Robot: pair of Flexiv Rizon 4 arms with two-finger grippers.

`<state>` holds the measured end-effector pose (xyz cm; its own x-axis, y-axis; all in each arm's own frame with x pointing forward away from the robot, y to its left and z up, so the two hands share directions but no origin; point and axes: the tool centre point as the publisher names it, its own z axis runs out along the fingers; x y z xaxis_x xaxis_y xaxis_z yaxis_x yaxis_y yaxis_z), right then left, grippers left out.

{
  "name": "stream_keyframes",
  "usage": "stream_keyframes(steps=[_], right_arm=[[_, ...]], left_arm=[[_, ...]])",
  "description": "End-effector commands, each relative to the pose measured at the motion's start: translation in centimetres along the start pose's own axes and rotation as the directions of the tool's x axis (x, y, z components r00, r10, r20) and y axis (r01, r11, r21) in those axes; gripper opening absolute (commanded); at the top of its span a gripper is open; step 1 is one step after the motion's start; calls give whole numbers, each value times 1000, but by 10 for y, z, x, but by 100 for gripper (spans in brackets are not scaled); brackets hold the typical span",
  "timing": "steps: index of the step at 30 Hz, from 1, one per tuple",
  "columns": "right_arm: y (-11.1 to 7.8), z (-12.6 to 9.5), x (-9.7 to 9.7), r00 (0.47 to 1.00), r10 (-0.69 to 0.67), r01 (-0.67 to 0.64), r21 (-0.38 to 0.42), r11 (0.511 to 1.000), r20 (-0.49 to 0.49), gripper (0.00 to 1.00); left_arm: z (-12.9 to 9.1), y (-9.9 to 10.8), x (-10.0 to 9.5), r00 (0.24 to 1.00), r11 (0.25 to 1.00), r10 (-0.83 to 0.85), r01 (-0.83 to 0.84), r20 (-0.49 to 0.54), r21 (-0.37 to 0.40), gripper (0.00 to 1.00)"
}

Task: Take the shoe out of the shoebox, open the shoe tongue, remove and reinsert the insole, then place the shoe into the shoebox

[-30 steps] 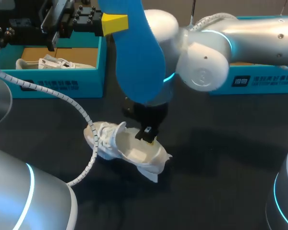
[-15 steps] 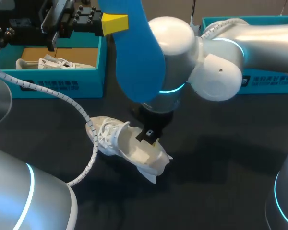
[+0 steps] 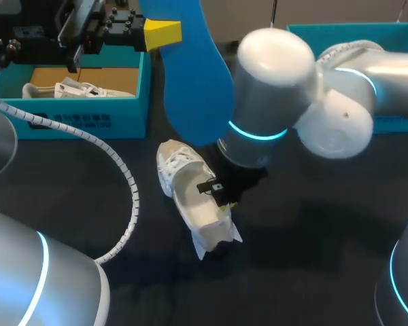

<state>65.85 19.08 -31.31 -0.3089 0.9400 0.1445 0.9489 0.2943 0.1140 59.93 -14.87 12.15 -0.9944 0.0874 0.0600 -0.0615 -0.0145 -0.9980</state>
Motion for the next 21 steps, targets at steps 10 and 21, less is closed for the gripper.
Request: stream_keyframes(steps=[10,21], right_arm=[[-4,22,-2,969,241,-246,-121,962,-56,0],[-4,37,-9,964,249,-257,-90,962,-91,0]], left_arm=[[2,0,-1,1000,1000,0,0,-2,2,0],[2,0,-1,1000,1000,0,0,-2,2,0]])
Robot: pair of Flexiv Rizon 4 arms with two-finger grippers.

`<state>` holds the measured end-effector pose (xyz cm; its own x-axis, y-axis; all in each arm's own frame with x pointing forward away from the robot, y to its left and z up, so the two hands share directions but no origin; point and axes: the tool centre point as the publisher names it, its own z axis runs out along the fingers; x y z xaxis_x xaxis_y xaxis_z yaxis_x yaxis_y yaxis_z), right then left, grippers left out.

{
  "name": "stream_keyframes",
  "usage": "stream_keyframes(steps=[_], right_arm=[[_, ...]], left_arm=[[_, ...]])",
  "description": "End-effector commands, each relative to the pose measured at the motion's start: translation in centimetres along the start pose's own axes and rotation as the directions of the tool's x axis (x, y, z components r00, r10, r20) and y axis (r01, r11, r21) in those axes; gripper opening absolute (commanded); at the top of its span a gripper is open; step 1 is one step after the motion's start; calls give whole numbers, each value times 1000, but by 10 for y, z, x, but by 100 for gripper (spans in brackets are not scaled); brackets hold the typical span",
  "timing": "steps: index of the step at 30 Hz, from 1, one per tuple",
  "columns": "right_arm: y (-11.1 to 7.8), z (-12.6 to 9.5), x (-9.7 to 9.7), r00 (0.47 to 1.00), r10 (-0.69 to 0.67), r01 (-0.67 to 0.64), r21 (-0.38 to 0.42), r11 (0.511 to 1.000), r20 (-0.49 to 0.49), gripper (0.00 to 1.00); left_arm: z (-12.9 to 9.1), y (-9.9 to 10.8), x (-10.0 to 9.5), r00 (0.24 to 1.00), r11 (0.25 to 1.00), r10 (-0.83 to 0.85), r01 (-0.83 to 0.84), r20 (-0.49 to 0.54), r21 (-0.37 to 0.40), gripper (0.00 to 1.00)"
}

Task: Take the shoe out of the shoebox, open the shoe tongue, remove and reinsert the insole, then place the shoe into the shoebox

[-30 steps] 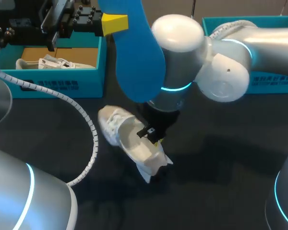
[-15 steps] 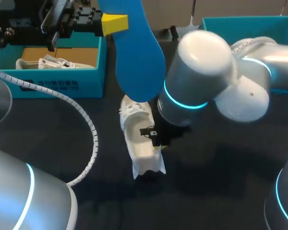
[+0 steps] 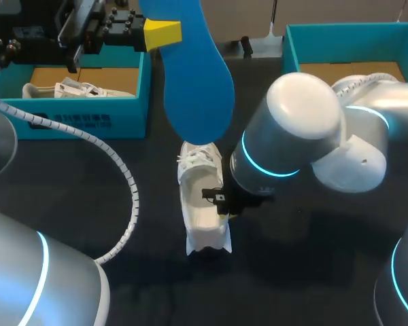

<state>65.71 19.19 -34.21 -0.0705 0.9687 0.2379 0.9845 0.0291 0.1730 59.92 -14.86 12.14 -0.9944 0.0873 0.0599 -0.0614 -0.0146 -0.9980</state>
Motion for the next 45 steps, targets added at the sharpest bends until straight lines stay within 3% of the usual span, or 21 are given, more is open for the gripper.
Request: stream_keyframes(steps=[1,10,28,29,31,32,38,43,45], right_arm=[[0,12,-9,1000,13,-13,16,1000,-27,0],[-2,33,-21,995,33,-28,52,998,-96,0],[-5,48,-27,994,53,-43,106,993,-100,0],[-5,47,-27,993,54,-43,105,994,-101,9],[-4,42,-26,994,59,-49,103,993,-94,61],[-4,40,-26,994,60,-51,103,993,-91,100],[-2,9,-25,991,47,-37,84,996,-124,100],[9,-33,-29,980,-34,42,37,998,-194,100],[9,-33,-29,980,-34,42,37,998,-194,100]], left_arm=[[2,0,-1,1000,1000,0,0,-2,2,0],[2,0,-1,1000,1000,0,0,-2,2,0],[2,0,-1,1000,1000,0,0,-2,2,0],[2,0,-1,1000,1000,0,0,-2,2,0],[2,0,-1,1000,1000,0,0,-2,2,0],[2,0,-1,1000,1000,0,0,-2,2,0],[2,0,-1,1000,1000,0,0,-2,2,0],[2,0,-1,1000,1000,0,0,-2,2,0],[2,0,-1,1000,1000,0,0,-2,2,0]])
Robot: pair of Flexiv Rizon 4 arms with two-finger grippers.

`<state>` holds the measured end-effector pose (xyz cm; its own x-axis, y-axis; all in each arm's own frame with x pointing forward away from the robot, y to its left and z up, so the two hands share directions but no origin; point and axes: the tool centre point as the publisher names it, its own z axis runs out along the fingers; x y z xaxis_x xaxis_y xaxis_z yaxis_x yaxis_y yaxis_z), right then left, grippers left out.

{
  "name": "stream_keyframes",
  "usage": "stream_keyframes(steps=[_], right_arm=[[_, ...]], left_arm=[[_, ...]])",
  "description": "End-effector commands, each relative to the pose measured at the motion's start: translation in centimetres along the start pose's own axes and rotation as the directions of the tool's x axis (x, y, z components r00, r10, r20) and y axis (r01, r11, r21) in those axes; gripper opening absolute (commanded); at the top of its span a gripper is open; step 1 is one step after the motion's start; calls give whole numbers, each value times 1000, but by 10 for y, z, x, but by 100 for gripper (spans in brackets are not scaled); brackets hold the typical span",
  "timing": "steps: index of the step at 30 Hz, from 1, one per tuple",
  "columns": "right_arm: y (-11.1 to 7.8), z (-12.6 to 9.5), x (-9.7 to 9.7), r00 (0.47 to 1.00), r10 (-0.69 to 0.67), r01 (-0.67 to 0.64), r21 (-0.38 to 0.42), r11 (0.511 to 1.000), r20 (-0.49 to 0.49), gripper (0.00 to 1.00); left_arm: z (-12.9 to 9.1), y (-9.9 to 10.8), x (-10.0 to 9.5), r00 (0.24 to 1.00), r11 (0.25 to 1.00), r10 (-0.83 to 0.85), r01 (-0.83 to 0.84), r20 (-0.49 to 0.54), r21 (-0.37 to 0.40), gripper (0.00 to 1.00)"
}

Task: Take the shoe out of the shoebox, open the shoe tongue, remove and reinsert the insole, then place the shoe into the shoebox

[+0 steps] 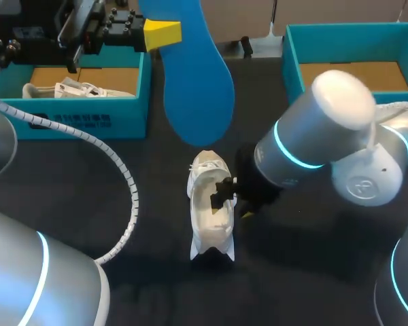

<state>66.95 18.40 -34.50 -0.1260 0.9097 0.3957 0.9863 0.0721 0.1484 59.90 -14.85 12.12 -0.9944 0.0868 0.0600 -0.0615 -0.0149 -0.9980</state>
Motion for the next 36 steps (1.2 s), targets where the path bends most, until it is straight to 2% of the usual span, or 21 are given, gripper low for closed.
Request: stream_keyframes(steps=[1,10,11,12,15,20,23,35,36], right_arm=[[-5,-39,-13,1000,-6,6,4,1000,-20,100],[-5,-39,-13,1000,-6,6,4,1000,-20,100],[-6,-34,-15,999,11,-10,23,1000,-33,100],[-6,-33,-15,994,19,-17,23,1000,-110,100],[7,-57,-19,973,48,-59,-39,998,-224,100],[30,-97,-24,947,56,-92,-99,991,-317,100],[39,-113,-21,897,39,-102,-120,987,-441,100],[39,-113,-21,897,39,-102,-120,987,-441,100],[41,-117,-22,881,41,-106,-112,988,-472,100]], left_arm=[[2,0,-2,1000,1000,0,0,-2,2,0],[2,0,-2,1000,1000,0,0,-2,2,0],[2,0,-2,1000,1000,0,0,-2,2,0],[2,0,-2,1000,1000,0,0,-2,2,0],[2,0,-2,1000,1000,0,0,-2,2,0],[2,0,-2,1000,1000,0,0,-2,2,0],[2,0,-2,1000,1000,0,0,-2,2,0],[2,0,-2,1000,1000,0,0,-2,2,0],[2,0,-2,1000,1000,0,0,-2,2,0]])
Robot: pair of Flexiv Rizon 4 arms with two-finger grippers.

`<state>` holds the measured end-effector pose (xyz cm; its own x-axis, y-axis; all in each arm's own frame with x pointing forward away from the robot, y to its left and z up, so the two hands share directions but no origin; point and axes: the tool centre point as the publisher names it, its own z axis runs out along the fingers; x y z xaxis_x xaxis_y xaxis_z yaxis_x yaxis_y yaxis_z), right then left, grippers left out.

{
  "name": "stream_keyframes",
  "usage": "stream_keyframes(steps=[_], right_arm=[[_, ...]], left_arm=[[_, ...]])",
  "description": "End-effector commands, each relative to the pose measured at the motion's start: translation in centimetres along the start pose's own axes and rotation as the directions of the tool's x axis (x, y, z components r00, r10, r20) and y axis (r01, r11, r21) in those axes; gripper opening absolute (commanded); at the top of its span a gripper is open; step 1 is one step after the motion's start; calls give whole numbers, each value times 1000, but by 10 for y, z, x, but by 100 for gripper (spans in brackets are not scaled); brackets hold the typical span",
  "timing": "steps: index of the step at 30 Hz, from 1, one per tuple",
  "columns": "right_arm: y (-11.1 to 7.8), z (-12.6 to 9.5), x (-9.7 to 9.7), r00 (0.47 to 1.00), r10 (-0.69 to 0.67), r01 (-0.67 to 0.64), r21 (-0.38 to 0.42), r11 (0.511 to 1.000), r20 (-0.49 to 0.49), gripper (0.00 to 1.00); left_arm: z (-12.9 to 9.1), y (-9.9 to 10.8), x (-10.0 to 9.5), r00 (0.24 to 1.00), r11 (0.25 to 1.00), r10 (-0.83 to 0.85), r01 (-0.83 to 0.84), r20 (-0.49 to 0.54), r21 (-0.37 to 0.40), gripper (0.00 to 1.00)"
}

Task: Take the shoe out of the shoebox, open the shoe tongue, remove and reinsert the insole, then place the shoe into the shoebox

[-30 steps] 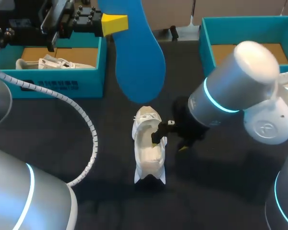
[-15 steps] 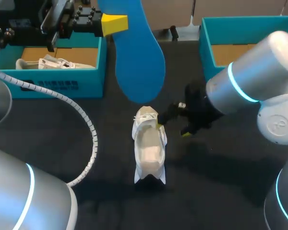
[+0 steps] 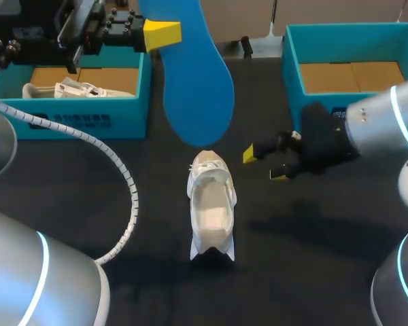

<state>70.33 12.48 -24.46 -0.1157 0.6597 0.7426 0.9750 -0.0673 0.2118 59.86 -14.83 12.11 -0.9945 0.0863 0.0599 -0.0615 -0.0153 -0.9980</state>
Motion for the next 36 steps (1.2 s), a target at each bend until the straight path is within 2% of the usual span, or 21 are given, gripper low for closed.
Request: stream_keyframes(steps=[1,4,8,11,12,17,21,22,23,24,26,27,28,36], right_arm=[[1,-10,1,998,4,-5,-11,1000,-66,100],[8,-25,8,993,6,-13,-58,998,-120,100],[13,-33,17,985,-1,-11,-67,998,-174,100],[20,-37,27,974,-6,-3,-40,999,-226,100],[22,-38,30,969,-5,5,-2,1000,-247,100],[27,-42,42,965,-9,19,35,999,-264,100],[31,-47,48,945,-36,51,39,998,-324,100],[32,-48,50,940,-42,59,39,998,-340,100],[32,-49,51,939,-44,60,37,998,-342,100],[33,-49,51,933,-51,68,37,997,-357,100],[33,-49,51,927,-51,70,37,997,-372,100],[33,-49,51,927,-51,70,37,997,-372,100],[33,-49,51,927,-51,70,37,997,-372,100],[33,-49,51,927,-51,70,37,997,-372,100]], left_arm=[[2,0,-2,1000,1000,0,0,-3,1,0],[2,0,-2,1000,1000,0,0,-3,1,0],[2,0,-2,1000,1000,0,0,-3,1,0],[2,0,-2,1000,1000,0,0,-3,1,0],[2,0,-2,1000,1000,0,0,-3,1,0],[2,2,-4,1000,1000,-2,2,-6,5,0],[-1,7,-15,996,994,90,-88,-22,72,0],[-2,10,-20,986,985,161,-159,-31,66,0],[-2,12,-23,981,979,187,-181,-53,95,0],[-3,16,-28,962,962,269,-266,-40,63,0],[-3,21,-33,933,933,356,-352,-57,71,0],[-4,24,-35,903,906,423,-421,-76,48,0],[-3,29,-36,821,826,562,-564,-99,12,0],[-3,29,-36,821,826,562,-564,-99,12,0]])
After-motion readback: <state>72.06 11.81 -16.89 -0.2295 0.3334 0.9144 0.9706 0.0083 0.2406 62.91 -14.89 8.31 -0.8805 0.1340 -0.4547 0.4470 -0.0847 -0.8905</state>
